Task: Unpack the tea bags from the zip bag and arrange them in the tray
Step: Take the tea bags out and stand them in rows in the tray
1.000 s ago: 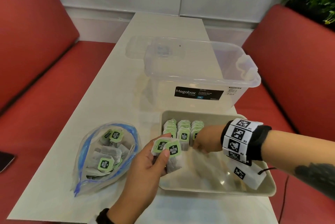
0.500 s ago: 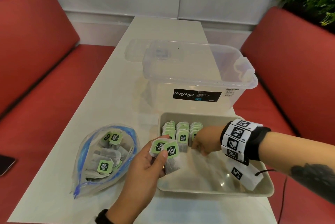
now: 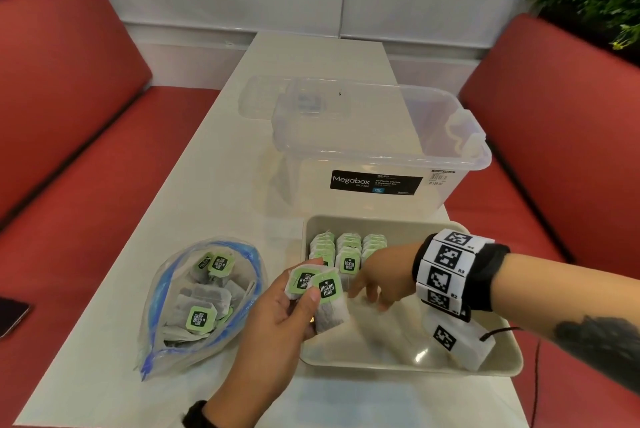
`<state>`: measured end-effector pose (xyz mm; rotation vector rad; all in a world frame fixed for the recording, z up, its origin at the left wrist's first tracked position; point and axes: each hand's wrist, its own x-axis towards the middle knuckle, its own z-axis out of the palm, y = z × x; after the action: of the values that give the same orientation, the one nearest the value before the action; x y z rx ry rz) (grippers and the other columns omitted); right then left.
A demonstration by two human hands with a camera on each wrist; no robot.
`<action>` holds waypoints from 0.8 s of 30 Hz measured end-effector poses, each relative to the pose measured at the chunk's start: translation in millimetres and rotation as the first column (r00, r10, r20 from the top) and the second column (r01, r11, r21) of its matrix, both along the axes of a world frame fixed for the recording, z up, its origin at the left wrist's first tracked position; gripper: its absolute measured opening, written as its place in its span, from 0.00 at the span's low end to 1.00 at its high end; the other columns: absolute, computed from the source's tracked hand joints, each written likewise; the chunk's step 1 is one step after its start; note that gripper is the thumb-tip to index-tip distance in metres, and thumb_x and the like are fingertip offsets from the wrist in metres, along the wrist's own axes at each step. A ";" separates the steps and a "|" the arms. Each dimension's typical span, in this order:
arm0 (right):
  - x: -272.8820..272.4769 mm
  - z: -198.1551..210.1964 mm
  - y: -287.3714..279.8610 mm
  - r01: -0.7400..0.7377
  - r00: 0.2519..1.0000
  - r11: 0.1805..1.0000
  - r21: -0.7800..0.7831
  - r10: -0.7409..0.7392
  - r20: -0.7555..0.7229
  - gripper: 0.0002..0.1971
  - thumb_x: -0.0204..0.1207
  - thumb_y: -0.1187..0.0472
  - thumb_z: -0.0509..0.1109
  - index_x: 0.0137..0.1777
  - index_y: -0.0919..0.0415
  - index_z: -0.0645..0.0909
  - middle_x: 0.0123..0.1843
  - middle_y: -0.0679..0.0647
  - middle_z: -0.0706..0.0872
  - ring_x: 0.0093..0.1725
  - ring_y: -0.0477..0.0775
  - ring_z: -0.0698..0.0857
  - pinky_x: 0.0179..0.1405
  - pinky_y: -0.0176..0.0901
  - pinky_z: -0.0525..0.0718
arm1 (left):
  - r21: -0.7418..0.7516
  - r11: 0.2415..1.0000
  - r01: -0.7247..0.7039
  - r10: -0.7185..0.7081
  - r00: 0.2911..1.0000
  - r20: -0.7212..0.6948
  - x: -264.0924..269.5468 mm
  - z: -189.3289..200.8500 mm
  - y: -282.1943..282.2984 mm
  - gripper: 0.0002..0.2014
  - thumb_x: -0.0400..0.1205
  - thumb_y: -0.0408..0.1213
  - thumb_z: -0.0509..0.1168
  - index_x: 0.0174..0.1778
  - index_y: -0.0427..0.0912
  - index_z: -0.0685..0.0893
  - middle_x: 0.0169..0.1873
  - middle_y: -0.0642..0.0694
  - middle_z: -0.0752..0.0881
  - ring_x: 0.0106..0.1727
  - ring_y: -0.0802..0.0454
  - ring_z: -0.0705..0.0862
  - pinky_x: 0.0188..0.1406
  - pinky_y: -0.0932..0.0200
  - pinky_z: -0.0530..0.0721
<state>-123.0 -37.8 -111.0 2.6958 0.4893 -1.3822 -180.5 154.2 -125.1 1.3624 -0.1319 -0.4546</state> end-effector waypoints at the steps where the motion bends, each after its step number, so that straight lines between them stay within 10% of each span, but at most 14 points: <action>1: 1.0 -1.1 2.2 -0.013 1.000 1.000 0.003 0.013 0.002 0.29 0.77 0.63 0.68 0.78 0.50 0.67 0.62 0.51 0.85 0.55 0.56 0.86 0.61 0.44 0.80 | -0.003 1.000 0.000 0.000 1.000 -0.003 0.2 -0.2 -0.1 0.13 0.83 0.28 0.57 0.58 0.45 0.82 0.46 0.47 0.91 0.47 0.52 0.90 0.37 0.58 0.87; 6: 5.9 -3.0 9.1 -0.136 0.990 0.990 -0.029 0.137 0.034 0.27 0.80 0.65 0.64 0.79 0.53 0.66 0.48 0.48 0.84 0.28 0.35 0.66 0.19 0.17 0.67 | -0.016 1.000 0.000 0.000 1.000 -0.012 0.3 -0.4 0.0 0.13 0.83 0.28 0.57 0.58 0.45 0.81 0.46 0.47 0.91 0.47 0.52 0.90 0.38 0.59 0.87; 10: 10.9 -5.1 7.9 -0.171 0.984 0.984 -0.055 0.173 0.045 0.27 0.80 0.66 0.64 0.79 0.55 0.66 0.39 0.48 0.75 0.27 0.37 0.65 0.16 0.12 0.65 | -0.023 1.000 -0.006 0.006 1.000 -0.024 1.1 -1.5 0.9 0.13 0.83 0.28 0.57 0.59 0.44 0.81 0.47 0.44 0.91 0.49 0.51 0.89 0.37 0.61 0.87; 15: 11.3 -2.5 6.5 -0.153 0.987 0.987 -0.054 0.155 0.037 0.29 0.79 0.67 0.64 0.80 0.53 0.63 0.47 0.50 0.77 0.29 0.41 0.69 0.19 0.16 0.67 | -0.011 1.000 -0.003 0.003 1.000 -0.018 1.7 -2.1 0.6 0.13 0.83 0.28 0.57 0.59 0.44 0.82 0.48 0.43 0.91 0.49 0.49 0.89 0.38 0.59 0.87; 19: 10.7 -4.7 5.7 -0.165 0.984 0.983 -0.078 0.170 0.057 0.30 0.78 0.67 0.64 0.80 0.52 0.65 0.65 0.55 0.82 0.61 0.56 0.80 0.49 0.34 0.68 | -0.007 1.000 -0.008 0.008 1.000 -0.006 0.9 -2.1 0.3 0.13 0.83 0.29 0.58 0.58 0.45 0.82 0.48 0.44 0.91 0.50 0.49 0.89 0.39 0.59 0.87; 24: 8.5 -5.6 3.6 -0.138 0.988 0.988 -0.068 0.142 0.067 0.29 0.78 0.66 0.66 0.79 0.53 0.66 0.67 0.55 0.81 0.65 0.57 0.78 0.52 0.36 0.67 | -0.012 1.000 -0.011 0.011 1.000 -0.013 0.4 -2.0 0.4 0.13 0.83 0.29 0.58 0.59 0.46 0.82 0.48 0.44 0.91 0.50 0.49 0.89 0.38 0.58 0.87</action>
<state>-114.5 -34.2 -116.6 2.5952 0.6051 -1.2384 -180.1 154.6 -127.1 1.3476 -0.1161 -0.4522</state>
